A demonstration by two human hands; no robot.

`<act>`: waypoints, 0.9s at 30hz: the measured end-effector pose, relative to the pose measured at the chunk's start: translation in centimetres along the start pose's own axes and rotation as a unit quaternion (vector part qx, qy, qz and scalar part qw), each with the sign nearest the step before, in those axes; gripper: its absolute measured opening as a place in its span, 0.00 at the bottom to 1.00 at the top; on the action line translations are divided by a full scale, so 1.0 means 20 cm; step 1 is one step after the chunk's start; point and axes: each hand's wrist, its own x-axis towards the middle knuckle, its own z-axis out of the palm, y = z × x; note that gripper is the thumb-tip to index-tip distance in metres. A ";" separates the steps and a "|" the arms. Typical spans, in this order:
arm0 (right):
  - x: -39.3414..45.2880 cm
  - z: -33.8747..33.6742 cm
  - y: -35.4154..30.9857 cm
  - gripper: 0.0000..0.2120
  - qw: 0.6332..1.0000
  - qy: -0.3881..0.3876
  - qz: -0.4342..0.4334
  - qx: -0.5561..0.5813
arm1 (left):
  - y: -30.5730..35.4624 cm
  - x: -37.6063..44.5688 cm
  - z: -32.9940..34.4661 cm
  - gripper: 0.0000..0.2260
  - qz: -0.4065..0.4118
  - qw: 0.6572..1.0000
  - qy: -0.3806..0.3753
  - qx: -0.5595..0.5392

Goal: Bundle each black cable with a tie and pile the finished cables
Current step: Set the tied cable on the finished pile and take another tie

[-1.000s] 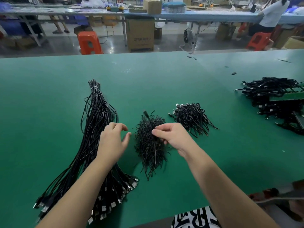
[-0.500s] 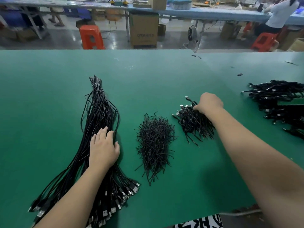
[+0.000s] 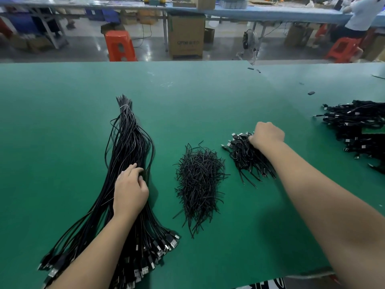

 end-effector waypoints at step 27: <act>-1.21 0.31 -0.92 0.18 0.857 -0.284 -0.349 0.253 | -0.11 0.06 -0.11 0.17 -0.126 0.967 0.002 -0.223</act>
